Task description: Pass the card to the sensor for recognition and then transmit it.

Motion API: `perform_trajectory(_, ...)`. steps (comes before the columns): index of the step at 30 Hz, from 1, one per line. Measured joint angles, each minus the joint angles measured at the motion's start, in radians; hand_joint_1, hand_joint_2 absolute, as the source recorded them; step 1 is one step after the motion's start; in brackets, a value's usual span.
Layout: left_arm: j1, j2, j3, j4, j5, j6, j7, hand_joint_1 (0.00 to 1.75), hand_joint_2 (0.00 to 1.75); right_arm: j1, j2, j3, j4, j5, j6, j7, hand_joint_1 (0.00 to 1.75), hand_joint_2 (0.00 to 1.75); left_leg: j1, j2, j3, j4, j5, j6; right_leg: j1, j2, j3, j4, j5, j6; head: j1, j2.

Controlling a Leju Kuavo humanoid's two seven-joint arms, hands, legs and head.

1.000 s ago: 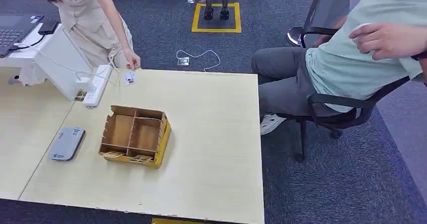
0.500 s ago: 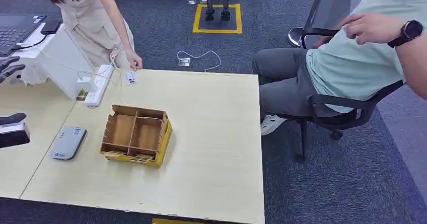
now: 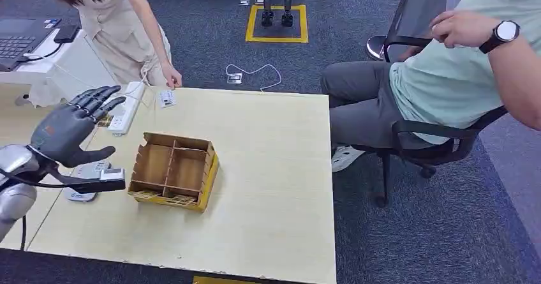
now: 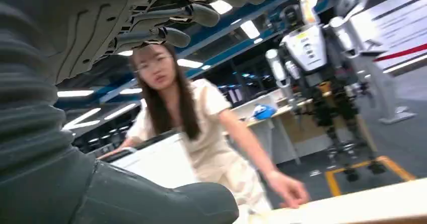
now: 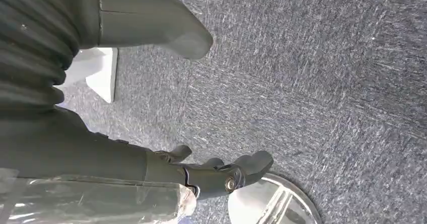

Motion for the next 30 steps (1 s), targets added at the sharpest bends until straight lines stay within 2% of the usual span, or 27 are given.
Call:
perform_trajectory(3,-0.025,-0.042,-0.068,0.0,-0.014,0.008,0.004,0.0,1.75,0.0,0.001,-0.006,0.0,0.003,0.0,0.0,0.0,1.75,0.0,0.001,0.0,0.0,0.0,0.0,0.0,0.001,0.0,0.0,0.0,0.0,0.0,0.0)
perform_trajectory(7,-0.046,-0.067,-0.114,0.0,-0.014,0.003,0.003,0.0,1.75,0.0,0.001,-0.015,0.0,0.005,0.0,0.0,0.0,1.75,0.0,0.001,0.0,0.0,0.0,0.0,0.0,0.002,-0.001,0.0,0.0,0.0,0.0,0.0)
perform_trajectory(9,-0.068,-0.075,-0.138,0.001,-0.013,-0.018,0.003,0.0,1.75,0.0,0.001,-0.017,0.0,0.01,0.0,0.0,0.0,1.75,0.0,0.001,0.0,0.0,0.0,0.0,0.0,0.001,-0.001,0.0,0.0,0.0,0.0,0.0)
perform_trajectory(11,-0.102,-0.075,-0.17,0.003,-0.001,-0.068,0.005,0.0,1.75,0.0,0.001,-0.019,0.0,0.016,0.0,-0.002,0.0,1.75,0.0,0.001,0.0,0.0,0.0,0.0,0.0,0.001,-0.001,0.0,0.0,0.0,0.0,0.0)
perform_trajectory(13,-0.142,-0.058,-0.204,0.003,0.019,-0.115,0.013,0.0,1.75,0.001,0.001,-0.023,0.0,0.02,0.0,-0.006,0.0,1.75,0.001,0.002,0.0,0.0,0.0,0.0,0.001,0.002,-0.001,0.0,0.0,0.0,0.0,0.0)
perform_trajectory(19,-0.28,0.044,-0.291,0.004,0.103,-0.234,0.027,0.0,1.75,0.003,0.001,-0.04,0.0,0.04,0.001,-0.008,0.0,1.75,0.001,0.002,0.0,0.0,0.0,-0.001,0.001,0.003,-0.001,0.001,0.0,-0.001,0.0,0.0)
perform_trajectory(25,-0.359,0.107,-0.36,0.004,0.132,-0.277,0.029,0.0,1.75,0.003,0.001,-0.048,0.0,0.052,0.003,-0.01,0.0,1.75,0.001,0.002,0.0,0.0,0.0,-0.001,0.001,0.003,-0.001,0.001,0.0,-0.001,0.0,0.0)
perform_trajectory(30,-0.387,0.123,-0.4,0.004,0.138,-0.291,0.037,0.0,1.75,0.002,0.001,-0.052,0.0,0.058,0.004,-0.01,0.0,1.75,0.001,0.002,0.0,0.0,0.0,0.0,0.001,0.002,-0.001,0.001,0.0,-0.001,0.0,0.0)
